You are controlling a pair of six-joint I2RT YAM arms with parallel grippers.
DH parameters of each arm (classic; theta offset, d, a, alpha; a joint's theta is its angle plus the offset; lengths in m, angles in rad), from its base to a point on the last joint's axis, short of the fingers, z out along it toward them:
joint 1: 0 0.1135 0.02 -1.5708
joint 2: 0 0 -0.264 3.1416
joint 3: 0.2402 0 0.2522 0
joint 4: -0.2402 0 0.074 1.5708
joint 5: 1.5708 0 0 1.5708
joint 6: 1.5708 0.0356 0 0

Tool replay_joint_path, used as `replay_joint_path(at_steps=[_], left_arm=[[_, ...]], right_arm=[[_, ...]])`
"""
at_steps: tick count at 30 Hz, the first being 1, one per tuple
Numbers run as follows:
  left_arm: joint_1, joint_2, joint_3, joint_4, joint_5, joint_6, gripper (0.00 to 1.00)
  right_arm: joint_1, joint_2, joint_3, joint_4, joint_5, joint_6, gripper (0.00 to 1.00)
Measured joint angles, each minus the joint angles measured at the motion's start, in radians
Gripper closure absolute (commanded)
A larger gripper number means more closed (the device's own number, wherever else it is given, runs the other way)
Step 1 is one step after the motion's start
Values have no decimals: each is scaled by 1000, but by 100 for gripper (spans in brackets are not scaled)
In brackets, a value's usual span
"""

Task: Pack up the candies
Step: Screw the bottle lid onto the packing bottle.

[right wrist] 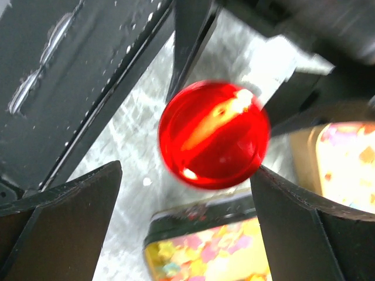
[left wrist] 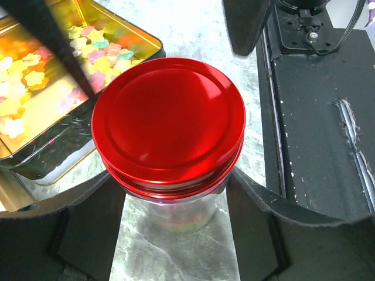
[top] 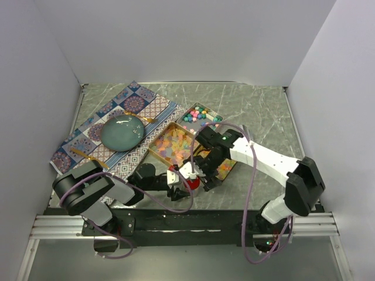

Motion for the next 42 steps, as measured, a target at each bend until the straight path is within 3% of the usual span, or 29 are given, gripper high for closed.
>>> replay_joint_path(at_steps=[9,16,26,35,42], left_arm=[[3,0,3,-6,-4,0,99],[2,2,4,-6,-3,3,99],[0,3,9,-12,-4,8,99],[0,3,9,-12,-5,10,99],[0,3,9,-12,-5,11,99]], right_arm=[[-43,-145,-129,-71,45,90,4],[-159,-62,2,-24,27,150,3],[-90,105,156,-5,-56,50,3],[-31,119,167,-106,-93,-128,4],[-1,123,164,-113,-114,-143,17]])
